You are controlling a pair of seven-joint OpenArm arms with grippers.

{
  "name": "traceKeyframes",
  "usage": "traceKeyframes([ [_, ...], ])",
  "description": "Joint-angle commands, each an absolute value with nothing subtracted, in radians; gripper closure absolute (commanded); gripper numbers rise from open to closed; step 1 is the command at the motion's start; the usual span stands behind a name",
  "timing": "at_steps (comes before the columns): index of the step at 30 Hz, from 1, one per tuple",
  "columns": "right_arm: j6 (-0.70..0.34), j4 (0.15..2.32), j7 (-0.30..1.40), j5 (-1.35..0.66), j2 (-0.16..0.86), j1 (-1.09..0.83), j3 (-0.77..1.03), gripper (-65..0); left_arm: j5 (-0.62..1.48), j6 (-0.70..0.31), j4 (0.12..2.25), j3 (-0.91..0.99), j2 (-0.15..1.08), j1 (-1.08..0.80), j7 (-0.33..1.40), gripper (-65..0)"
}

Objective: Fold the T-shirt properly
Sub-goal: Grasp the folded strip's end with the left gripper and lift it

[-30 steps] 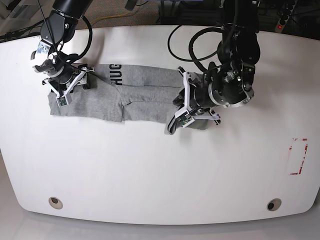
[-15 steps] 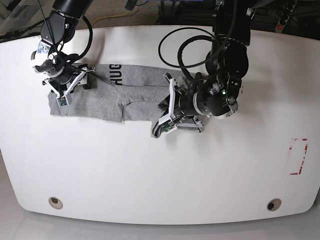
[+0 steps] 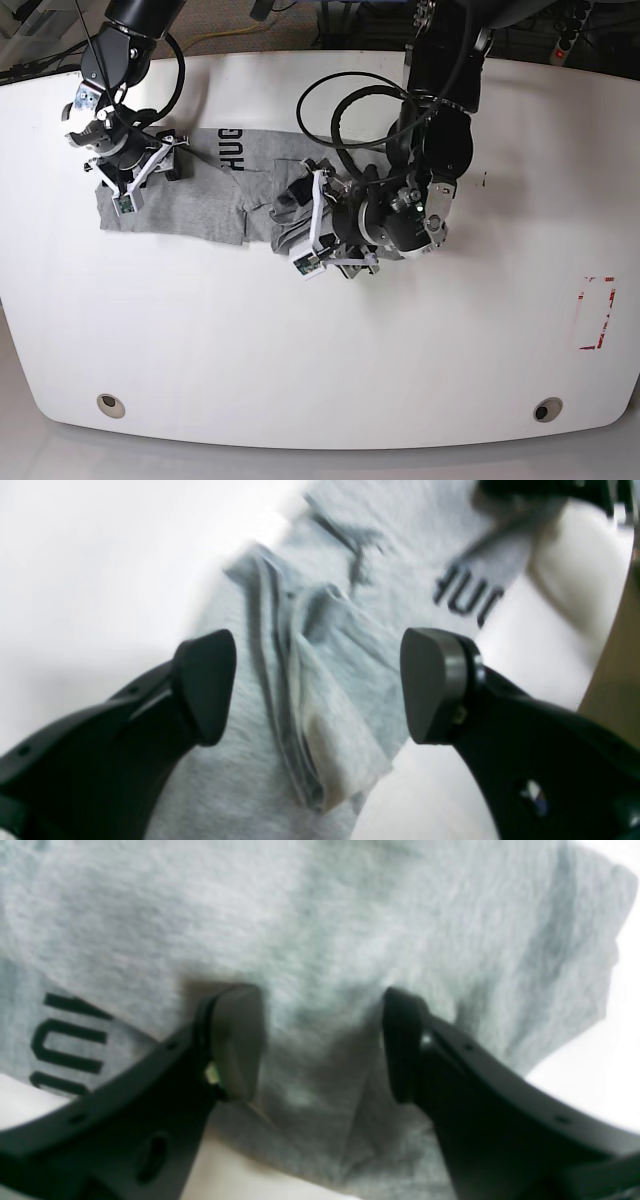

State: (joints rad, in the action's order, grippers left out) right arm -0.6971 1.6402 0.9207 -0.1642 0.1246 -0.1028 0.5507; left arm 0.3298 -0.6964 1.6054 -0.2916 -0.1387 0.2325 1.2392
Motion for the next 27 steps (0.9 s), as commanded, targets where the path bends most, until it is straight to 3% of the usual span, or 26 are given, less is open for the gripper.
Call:
traceKeyframes([
  [1,-0.698,1.659,0.905,-0.18,0.134,-0.091,0.555,-35.2,0.351,-0.698,1.659,-0.329,-0.156,0.257,1.214,-44.6],
  [6,-0.698,1.659,0.905,-0.18,0.134,-0.065,0.553,-35.2,0.318,-0.698,1.755,-0.326,-0.087,0.246,1.214,-43.9],
  [14,-0.698,1.659,0.905,-0.18,0.134,-0.062,0.553,-35.2,0.082,-0.698,1.788,-0.321,0.021,0.2,1.21,-42.9],
  [18,-0.698,1.659,0.905,-0.18,0.133,-0.053,0.553,-35.2,-0.01,-0.698,1.779,-0.328,0.024,0.197,1.162,-23.6],
  [21,-0.698,1.659,0.905,-0.18,0.119,-0.053,0.555,-35.2,-0.082,-0.698,1.702,-0.331,0.015,0.185,1.138,-3.6],
  [23,-0.698,1.659,0.905,-0.18,0.116,-0.054,0.555,-35.2,-0.111,-0.698,1.647,-0.344,-0.007,0.185,1.138,0.0],
  [27,-0.698,1.659,0.905,-0.18,0.116,-0.054,0.555,-35.2,-0.151,-0.698,1.586,-0.397,-0.025,0.191,1.138,-0.8],
])
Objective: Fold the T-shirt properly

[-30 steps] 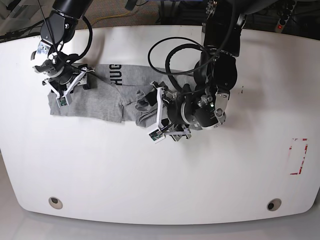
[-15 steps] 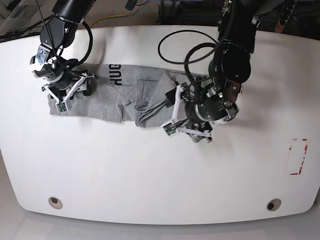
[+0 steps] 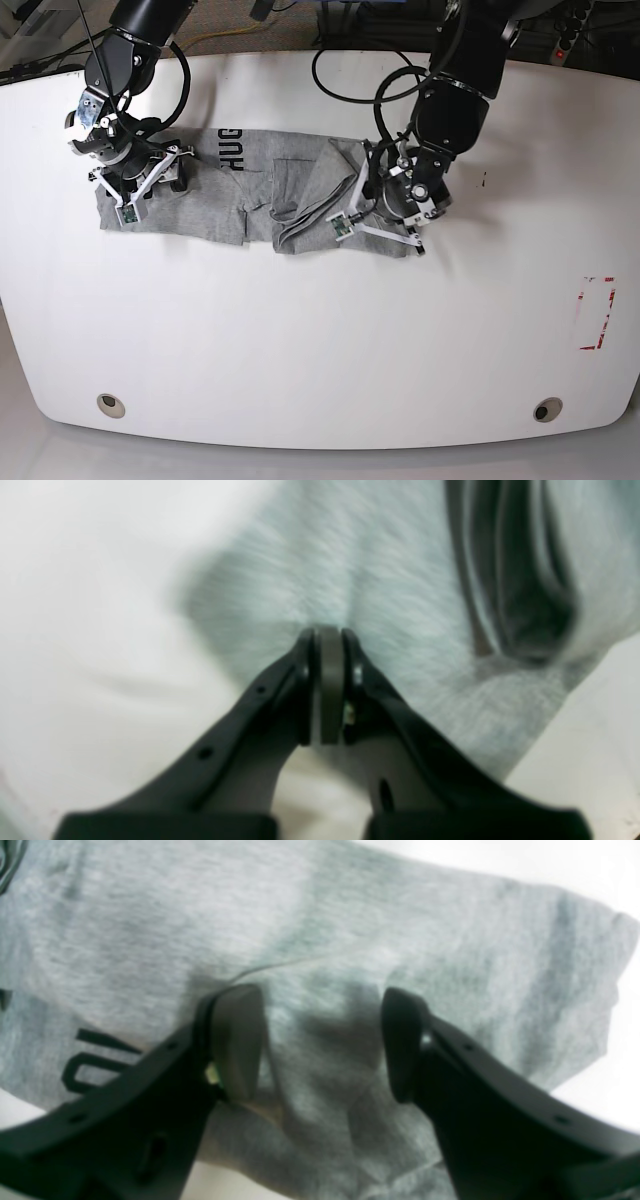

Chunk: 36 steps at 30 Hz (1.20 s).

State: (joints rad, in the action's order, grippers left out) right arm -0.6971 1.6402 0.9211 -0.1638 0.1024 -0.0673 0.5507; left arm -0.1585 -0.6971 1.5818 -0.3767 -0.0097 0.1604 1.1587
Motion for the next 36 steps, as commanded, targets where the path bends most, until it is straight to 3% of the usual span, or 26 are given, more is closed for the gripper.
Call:
traceKeyframes([
  [1,-0.698,1.659,0.905,-0.18,0.116,-0.054,0.555,-35.2,-0.15,-0.698,1.589,-0.414,-0.025,0.191,1.138,-0.8],
  [18,-0.698,1.659,0.905,-0.18,0.113,-0.054,0.555,-35.0,-0.145,-0.698,1.724,-0.676,-0.079,0.193,1.136,-1.0],
  [27,-0.698,1.659,0.905,-0.18,0.111,-0.054,0.555,-35.0,-0.145,-0.698,1.793,-0.55,-0.09,0.189,1.136,-1.0],
  [36,-0.698,1.659,0.905,-0.177,0.09,-0.051,0.558,-35.0,-0.145,-0.698,1.709,-0.443,-0.022,0.191,1.129,-1.0],
])
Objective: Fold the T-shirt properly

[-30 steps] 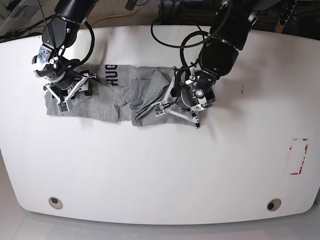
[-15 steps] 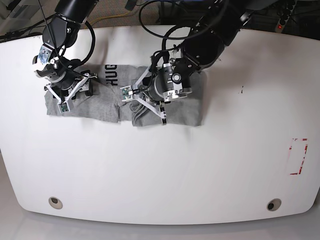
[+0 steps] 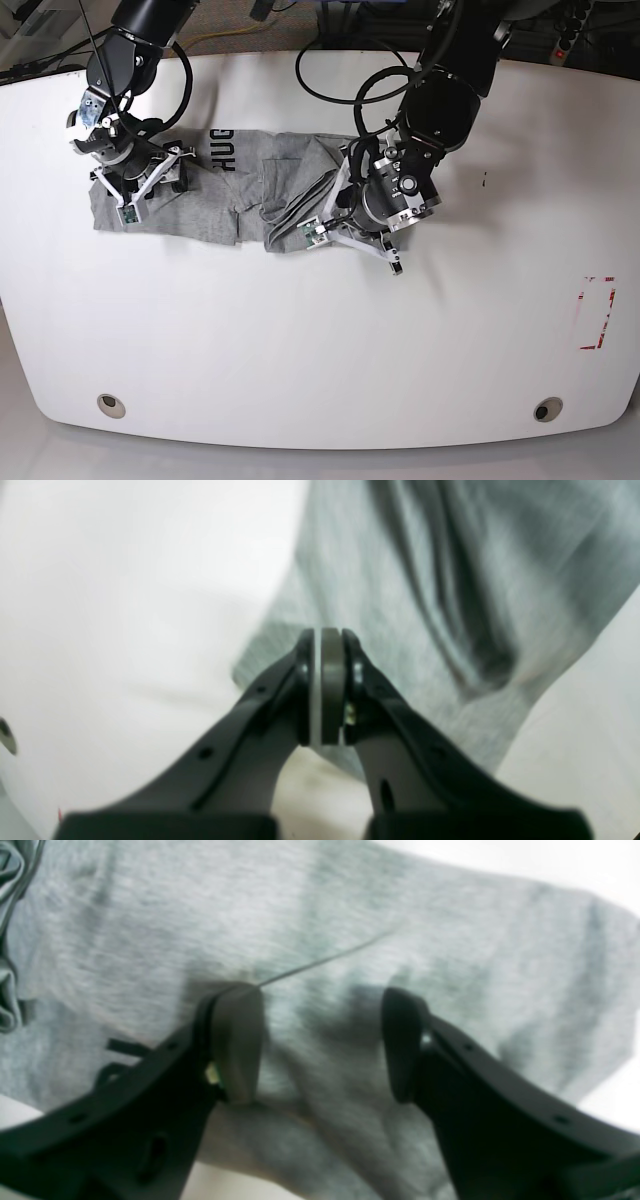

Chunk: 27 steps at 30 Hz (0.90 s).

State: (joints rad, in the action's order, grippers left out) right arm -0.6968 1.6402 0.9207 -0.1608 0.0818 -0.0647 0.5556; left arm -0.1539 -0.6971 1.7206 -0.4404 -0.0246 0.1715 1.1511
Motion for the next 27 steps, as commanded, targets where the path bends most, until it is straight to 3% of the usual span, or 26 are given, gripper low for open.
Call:
traceKeyframes([
  [1,-0.698,1.659,0.905,-0.177,0.088,-0.051,0.556,-35.0,-0.145,-0.698,1.699,-0.444,-0.018,0.189,1.115,-1.0],
  [16,-0.698,1.659,0.905,-0.177,0.085,-0.051,0.555,-35.0,-0.085,-0.698,1.592,-0.651,-0.03,0.189,1.004,-1.0],
  [27,-0.698,1.659,0.905,-0.179,0.087,-0.053,0.555,-35.0,-0.088,-0.698,1.596,-0.717,-0.157,0.194,1.0,-1.0],
])
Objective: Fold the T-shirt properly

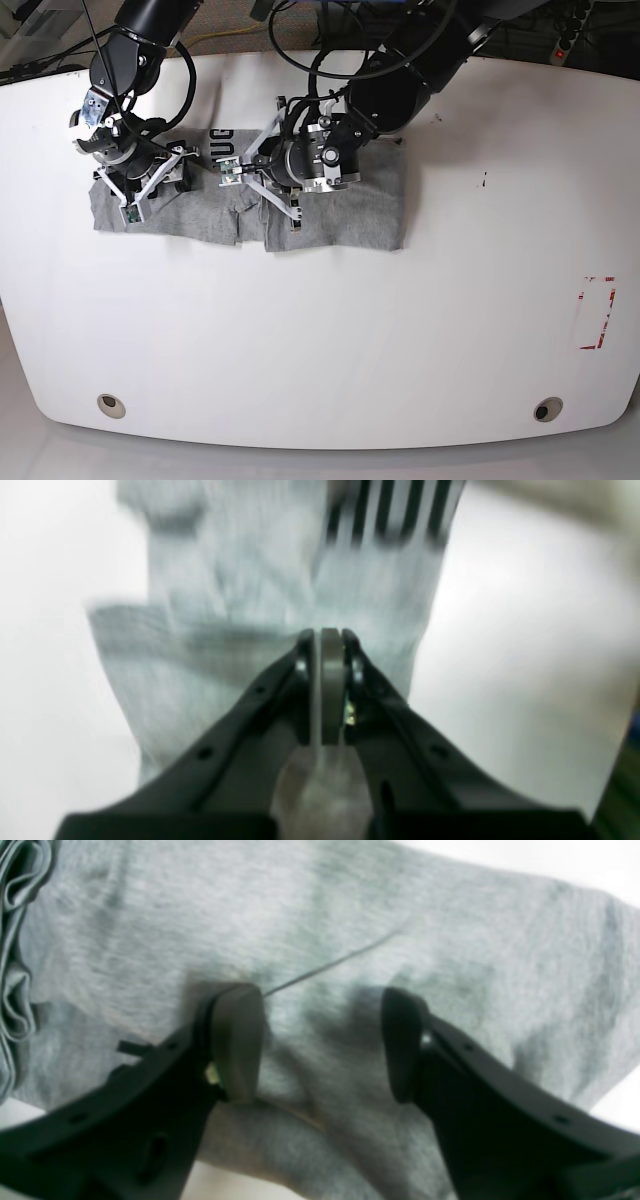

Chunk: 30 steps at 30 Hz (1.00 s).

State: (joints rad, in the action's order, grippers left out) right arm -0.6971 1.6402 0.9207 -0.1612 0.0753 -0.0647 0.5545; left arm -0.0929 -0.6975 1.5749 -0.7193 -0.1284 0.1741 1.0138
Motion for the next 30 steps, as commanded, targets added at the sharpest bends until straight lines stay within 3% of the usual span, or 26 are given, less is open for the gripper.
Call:
traceKeyframes([
  [1,-0.698,1.659,0.905,-0.179,0.087,-0.053,0.555,-35.0,-0.09,-0.698,1.603,-0.714,-0.157,0.199,1.0,-1.0],
  [6,-0.698,1.682,0.905,-0.179,0.088,-0.05,0.558,-35.4,-0.088,-0.698,1.692,-0.656,-0.131,0.213,1.006,-1.0],
  [15,-0.698,1.811,1.076,-0.18,0.094,0.021,0.582,-35.7,-0.085,-0.698,1.71,-0.283,-0.05,0.151,1.001,-1.0],
  [17,-0.698,1.833,1.113,-0.18,0.094,0.059,0.608,-39.3,-0.084,-0.698,1.71,-0.237,-0.027,0.133,1.0,-1.0],
  [21,-0.698,1.831,1.214,-0.18,0.101,0.154,0.713,-55.0,-0.082,-0.698,1.702,-0.189,0.018,0.097,0.998,-1.0],
  [26,-0.698,1.793,1.307,-0.223,0.143,0.239,0.811,-56.9,-0.082,-0.698,1.69,-0.188,0.065,0.056,0.943,-0.8],
  [30,-0.698,1.627,1.368,-0.361,0.231,0.285,0.915,-56.9,-0.082,-0.698,1.646,-0.188,0.074,0.039,0.917,-0.8],
])
